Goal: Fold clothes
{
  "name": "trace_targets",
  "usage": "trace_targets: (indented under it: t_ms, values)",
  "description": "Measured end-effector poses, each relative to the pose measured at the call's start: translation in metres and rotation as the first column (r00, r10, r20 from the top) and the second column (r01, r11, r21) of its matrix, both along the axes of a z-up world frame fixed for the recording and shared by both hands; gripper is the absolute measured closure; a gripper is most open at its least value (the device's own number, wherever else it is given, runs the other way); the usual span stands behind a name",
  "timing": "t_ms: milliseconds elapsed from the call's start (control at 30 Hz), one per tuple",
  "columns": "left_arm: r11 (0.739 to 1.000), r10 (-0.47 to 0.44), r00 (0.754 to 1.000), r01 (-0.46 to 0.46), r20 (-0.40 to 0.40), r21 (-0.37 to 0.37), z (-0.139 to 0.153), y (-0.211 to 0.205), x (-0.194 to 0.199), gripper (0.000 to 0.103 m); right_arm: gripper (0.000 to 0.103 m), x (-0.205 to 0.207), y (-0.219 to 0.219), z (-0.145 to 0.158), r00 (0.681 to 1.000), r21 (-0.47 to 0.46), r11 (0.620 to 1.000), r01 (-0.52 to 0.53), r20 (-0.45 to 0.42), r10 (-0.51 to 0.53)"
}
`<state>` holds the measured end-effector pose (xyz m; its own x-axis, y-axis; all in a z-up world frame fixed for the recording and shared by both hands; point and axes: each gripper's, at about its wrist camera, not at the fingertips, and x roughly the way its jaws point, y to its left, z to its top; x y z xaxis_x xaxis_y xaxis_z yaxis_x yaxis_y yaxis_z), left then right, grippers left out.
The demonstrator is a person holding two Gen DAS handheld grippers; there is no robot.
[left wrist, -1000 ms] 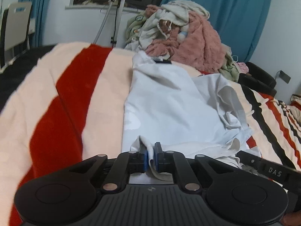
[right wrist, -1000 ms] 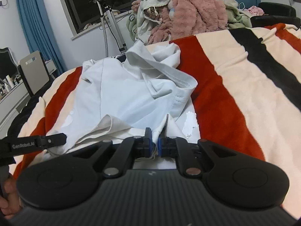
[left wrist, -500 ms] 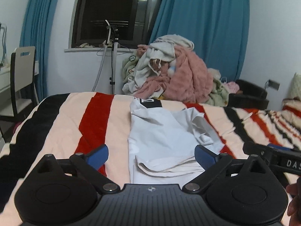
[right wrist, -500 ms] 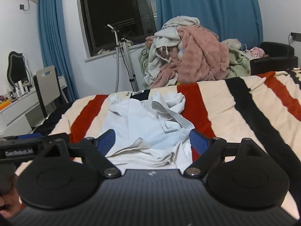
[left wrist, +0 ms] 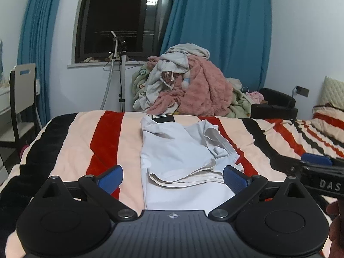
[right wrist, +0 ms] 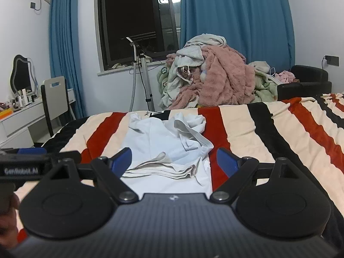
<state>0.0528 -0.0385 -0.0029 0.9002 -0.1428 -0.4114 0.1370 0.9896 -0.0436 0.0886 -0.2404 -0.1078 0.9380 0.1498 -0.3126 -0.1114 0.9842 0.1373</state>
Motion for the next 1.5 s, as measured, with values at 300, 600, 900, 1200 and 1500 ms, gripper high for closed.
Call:
trace_targets:
  t_ms: [300, 600, 900, 1200, 1500]
  values:
    - [1.000, -0.007, 0.999, 0.007, -0.042, -0.008, -0.012, 0.001, 0.012, 0.003, 0.038, 0.008, -0.006, -0.004, 1.000, 0.017, 1.000, 0.014, -0.007, -0.014]
    - [0.999, 0.001, 0.998, -0.005, -0.068, -0.052, -0.013, 0.008, 0.014, 0.003, 0.004, 0.013, -0.014, -0.004, 0.997, 0.033, 0.997, 0.076, -0.016, -0.075]
    - [0.942, -0.044, 0.947, -0.067, -0.318, -0.330, -0.034, 0.033, 0.015, 0.003, 0.004, 0.014, -0.048, -0.022, 0.977, 0.318, 0.938, 0.140, -0.198, -0.079]
    - [0.704, -0.217, 0.833, -0.228, -0.509, -0.673, -0.098, 0.065, 0.018, 0.012, 0.004, 0.001, -0.066, -0.108, 0.845, 0.736, 0.584, 0.342, -0.512, 0.151]
    - [0.676, -0.052, 0.864, -0.339, -0.500, -0.655, -0.119, 0.083, 0.035, 0.060, 0.047, 0.008, -0.069, -0.142, 0.836, 0.746, 0.472, 0.469, -0.548, 0.036]
